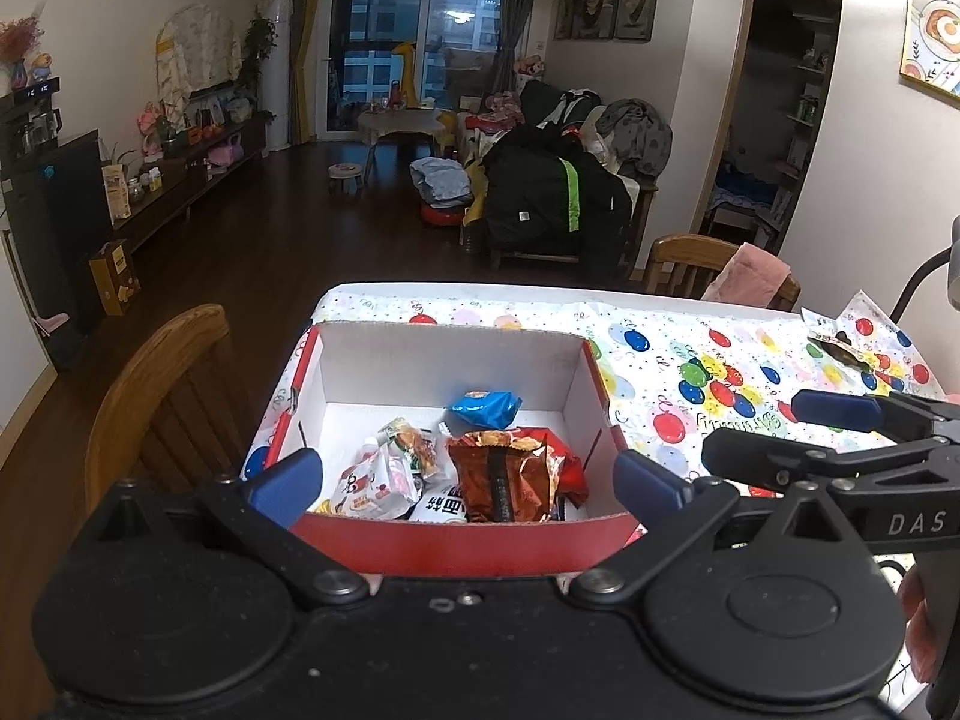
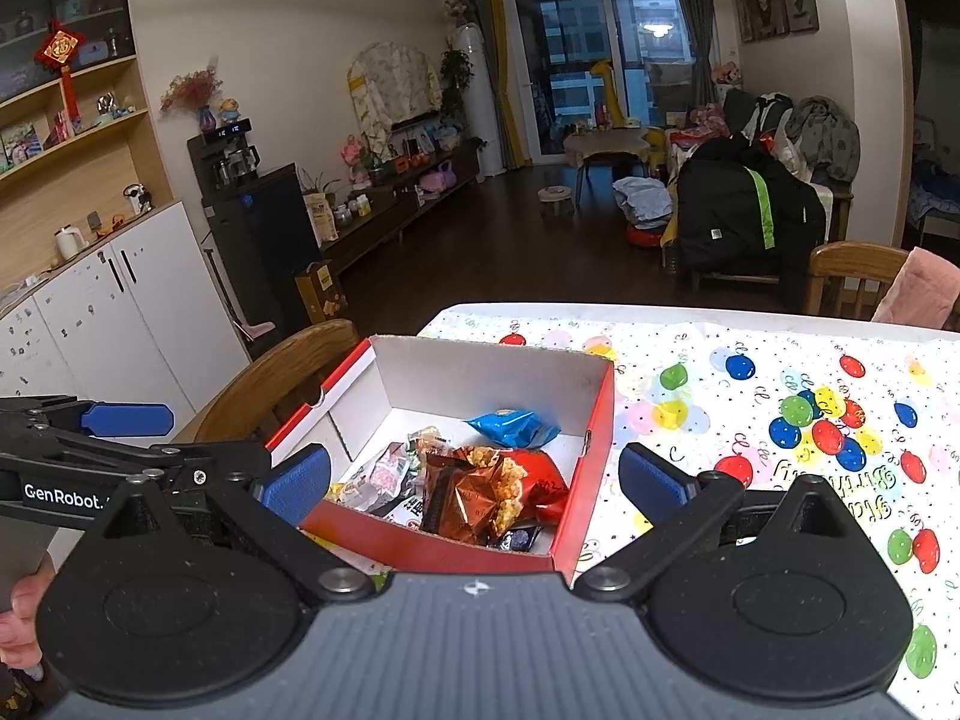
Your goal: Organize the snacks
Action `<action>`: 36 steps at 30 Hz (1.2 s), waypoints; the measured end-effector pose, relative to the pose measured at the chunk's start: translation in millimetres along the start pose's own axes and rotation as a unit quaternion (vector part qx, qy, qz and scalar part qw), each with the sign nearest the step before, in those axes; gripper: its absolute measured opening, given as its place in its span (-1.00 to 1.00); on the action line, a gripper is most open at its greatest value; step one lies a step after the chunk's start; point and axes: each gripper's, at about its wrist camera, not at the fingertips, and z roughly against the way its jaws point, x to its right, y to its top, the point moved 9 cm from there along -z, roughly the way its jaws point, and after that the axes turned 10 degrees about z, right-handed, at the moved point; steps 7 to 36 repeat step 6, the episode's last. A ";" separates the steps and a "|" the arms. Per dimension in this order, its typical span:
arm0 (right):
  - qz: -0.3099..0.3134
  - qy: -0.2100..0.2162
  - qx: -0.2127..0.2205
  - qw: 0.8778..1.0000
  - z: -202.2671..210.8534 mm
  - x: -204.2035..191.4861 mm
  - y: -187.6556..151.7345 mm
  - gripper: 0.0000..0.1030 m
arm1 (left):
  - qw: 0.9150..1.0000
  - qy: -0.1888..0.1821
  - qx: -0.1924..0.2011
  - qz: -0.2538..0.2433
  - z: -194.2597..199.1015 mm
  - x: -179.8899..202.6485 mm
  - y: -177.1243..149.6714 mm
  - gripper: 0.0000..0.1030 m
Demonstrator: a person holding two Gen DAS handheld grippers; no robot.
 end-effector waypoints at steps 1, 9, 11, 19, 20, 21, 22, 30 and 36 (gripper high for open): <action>0.000 0.000 -0.001 1.000 0.4 -0.4 -0.8 1.00 | 1.000 0.001 -0.001 0.001 0.2 -0.4 -0.8 1.00; -0.003 0.003 -0.002 1.000 2.4 0.9 -3.0 1.00 | 1.000 0.003 -0.003 0.004 2.1 -1.3 -4.6 1.00; -0.003 0.003 -0.002 1.000 2.4 0.9 -3.0 1.00 | 1.000 0.003 -0.003 0.004 2.1 -1.3 -4.6 1.00; -0.003 0.003 -0.002 1.000 2.4 0.9 -3.0 1.00 | 1.000 0.003 -0.003 0.004 2.1 -1.3 -4.6 1.00; -0.003 0.003 -0.002 1.000 2.4 0.9 -3.0 1.00 | 1.000 0.003 -0.003 0.004 2.1 -1.3 -4.6 1.00; -0.003 0.003 -0.002 1.000 2.4 0.9 -3.0 1.00 | 1.000 0.003 -0.003 0.004 2.1 -1.3 -4.6 1.00; -0.003 0.003 -0.002 1.000 2.4 0.9 -3.0 1.00 | 1.000 0.003 -0.003 0.004 2.1 -1.3 -4.6 1.00; -0.003 0.003 -0.002 1.000 2.4 0.9 -3.0 1.00 | 1.000 0.003 -0.003 0.004 2.1 -1.3 -4.6 1.00; -0.003 0.003 -0.002 1.000 2.4 0.9 -3.0 1.00 | 1.000 0.003 -0.003 0.004 2.1 -1.3 -4.6 1.00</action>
